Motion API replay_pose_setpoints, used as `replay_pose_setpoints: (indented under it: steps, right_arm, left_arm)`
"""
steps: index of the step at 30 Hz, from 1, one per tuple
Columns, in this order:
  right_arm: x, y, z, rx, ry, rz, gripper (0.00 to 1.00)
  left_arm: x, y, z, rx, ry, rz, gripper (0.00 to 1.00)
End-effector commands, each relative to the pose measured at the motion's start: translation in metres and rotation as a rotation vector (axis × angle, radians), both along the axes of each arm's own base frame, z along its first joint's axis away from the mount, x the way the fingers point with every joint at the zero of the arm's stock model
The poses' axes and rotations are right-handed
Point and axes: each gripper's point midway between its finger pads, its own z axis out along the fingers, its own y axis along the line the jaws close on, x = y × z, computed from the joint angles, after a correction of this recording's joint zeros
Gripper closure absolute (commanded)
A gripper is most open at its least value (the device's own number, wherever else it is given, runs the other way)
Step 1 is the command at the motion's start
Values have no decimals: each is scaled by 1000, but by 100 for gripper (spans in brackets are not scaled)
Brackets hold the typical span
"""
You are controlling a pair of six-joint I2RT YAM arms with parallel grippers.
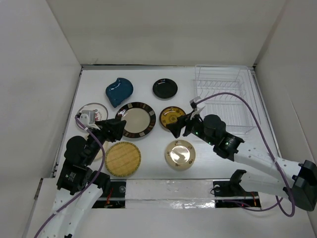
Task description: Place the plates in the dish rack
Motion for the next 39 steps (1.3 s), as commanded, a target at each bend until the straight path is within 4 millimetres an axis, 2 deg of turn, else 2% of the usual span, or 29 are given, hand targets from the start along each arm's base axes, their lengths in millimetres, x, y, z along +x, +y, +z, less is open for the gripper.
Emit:
replay_pose_setpoints:
  steps: [1,3,7,8,9,11,12,13,14,15,17,18,20,21,22,24,25,26,27,29,30,31,32,33,34,35,36,38,39]
  right_arm:
    - [-4,6,39,122,-61,23,24]
    - [-6,7,39,130,-50,34,40]
    - [-11,10,38,127,-25,49,60]
    - [-11,10,42,129,-30,47,64]
    - [-8,11,43,125,-28,37,77]
    - [2,19,47,101,-19,23,88]
    - [8,22,46,81,-14,12,99]
    - [13,27,43,55,-1,10,100]
    - [23,38,27,8,29,7,100]
    - [32,48,46,16,1,9,100]
    - [52,57,45,-20,9,-19,100]
    - [71,72,50,-27,8,-31,100]
    - [96,82,49,-38,22,-41,100]
    - [110,100,18,-80,73,-12,100]
    - [126,112,41,-52,50,-12,98]
    - [152,125,29,-70,90,-21,93]
    - [170,144,20,-73,100,-22,90]
    - [186,147,15,-71,107,-39,87]
    - [196,153,10,-60,124,-40,77]
    - [228,165,-6,-42,151,-56,68]
    - [241,165,-11,-21,172,-61,57]
    - [245,172,-18,-15,188,-57,52]
    - [264,176,-27,2,193,-69,47]
    - [269,181,-32,15,207,-75,40]
    - [281,180,-61,-3,237,-101,35]
    - [288,177,-43,31,222,-114,31]
    - [292,191,-52,65,243,-85,27]
    - [303,193,-63,91,264,-93,25]
    - [306,199,-85,104,304,-94,22]
  left_arm:
    - [4,4,16,-10,-55,26,45]
    - [4,3,13,-9,-49,22,46]
    - [2,-1,15,-12,-58,-3,51]
    - [1,0,16,-15,-66,-1,56]
    - [1,1,17,-17,-72,2,60]
    - [0,1,20,-22,-86,-1,72]
    - [-1,0,21,-25,-90,-6,77]
    - [-1,-1,21,-23,-94,-9,82]
    - [-2,0,22,-23,-98,-10,96]
    - [-2,1,21,-22,-94,-4,100]
    - [-3,2,22,-21,-97,2,100]
    - [-3,3,23,-22,-102,7,100]
    - [-2,4,23,-21,-104,15,100]
    - [-2,6,24,-19,-103,22,100]
    - [-2,6,23,-19,-100,27,100]
    - [0,7,21,-17,-90,34,100]
    - [0,8,21,-18,-88,37,100]
    - [1,7,19,-17,-81,37,100]
    - [1,7,19,-16,-79,36,100]
    - [0,6,20,-17,-82,30,100]
    - [0,7,19,-16,-79,31,100]
    - [0,7,19,-17,-79,34,100]
    - [-1,7,20,-19,-83,34,100]
    - [-1,8,20,-22,-86,34,100]
    - [-2,8,21,-23,-89,34,100]
    - [-3,8,22,-25,-94,36,100]
    - [-3,8,22,-26,-92,34,100]
    - [-3,8,21,-25,-90,33,96]
    - [-3,8,21,-24,-91,34,95]
